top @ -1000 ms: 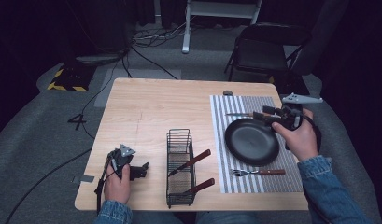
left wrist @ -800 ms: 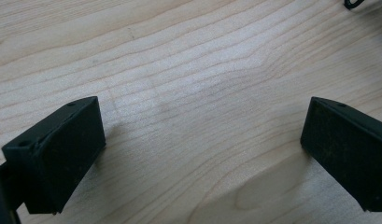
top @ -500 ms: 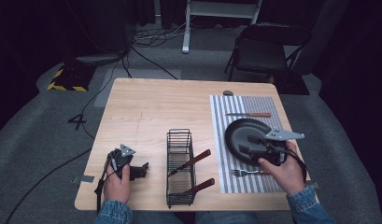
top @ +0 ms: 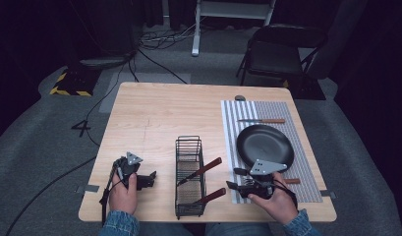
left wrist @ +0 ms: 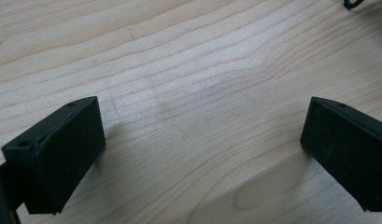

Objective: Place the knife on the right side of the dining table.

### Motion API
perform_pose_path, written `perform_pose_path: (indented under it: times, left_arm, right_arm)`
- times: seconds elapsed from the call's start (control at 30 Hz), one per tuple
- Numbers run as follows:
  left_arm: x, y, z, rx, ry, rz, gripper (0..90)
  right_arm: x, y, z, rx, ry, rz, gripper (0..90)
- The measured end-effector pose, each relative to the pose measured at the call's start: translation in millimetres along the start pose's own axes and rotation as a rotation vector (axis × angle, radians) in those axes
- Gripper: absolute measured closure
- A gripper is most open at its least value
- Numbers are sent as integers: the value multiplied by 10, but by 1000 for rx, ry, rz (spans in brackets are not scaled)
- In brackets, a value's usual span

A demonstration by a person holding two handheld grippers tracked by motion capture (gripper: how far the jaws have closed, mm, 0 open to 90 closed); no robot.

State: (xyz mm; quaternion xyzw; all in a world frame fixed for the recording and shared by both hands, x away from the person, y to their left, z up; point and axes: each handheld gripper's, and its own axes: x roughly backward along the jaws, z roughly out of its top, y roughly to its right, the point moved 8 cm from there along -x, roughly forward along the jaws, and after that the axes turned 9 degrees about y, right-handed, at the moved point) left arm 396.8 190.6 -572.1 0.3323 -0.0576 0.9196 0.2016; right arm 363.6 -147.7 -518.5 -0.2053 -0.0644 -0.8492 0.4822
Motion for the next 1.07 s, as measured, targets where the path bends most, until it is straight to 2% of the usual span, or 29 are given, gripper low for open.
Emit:
perform_pose_path:
  times: [0.03, 0.17, 0.3, 0.33, 0.43, 0.47, 0.5, 0.53, 0.6, 0.9, 0.97, 1.07]
  left_arm:
    - [0, 0, 0, -1, -1, 0, 0]
    - [0, 0, 0, 0, 0, 0, 0]
    - [1, -1, 0, -1, -1, 0, 0]
    - [1, 0, -1, -1, -1, 0, 0]
    - [1, 0, -1, -1, -1, 0, 0]
    - [1, 0, -1, -2, -1, -1, 0]
    - [1, 0, -1, -2, -1, -1, 0]
    - [1, 1, -1, -3, -2, -2, 0]
    - [2, 2, -2, -3, -2, -2, 0]
    - [1, 4, -1, -7, -1, -4, 0]
    - [1, 8, -2, -5, -1, -5, 0]
    - [3, 9, -3, -10, -2, -7, 0]
  right_arm:
    - [-80, -62, -88, 1, -24, 28, 405]
    - [-193, -178, -215, 40, -66, 60, 405]
    - [-249, -275, -250, 67, -76, 88, 400]
    - [-279, -336, -263, 76, -81, 107, 397]
    - [-302, -376, -284, 87, -92, 119, 391]
    - [-329, -407, -316, 111, -105, 126, 388]
    - [-329, -407, -316, 111, -105, 126, 388]
    - [-347, -435, -356, 152, -128, 132, 374]
    - [-362, -473, -376, 196, -142, 144, 355]
    - [-403, -513, -385, 210, -163, 159, 204]
    - [-407, -529, -393, 222, -170, 175, 152]
    - [-408, -546, -399, 233, -176, 190, 144]
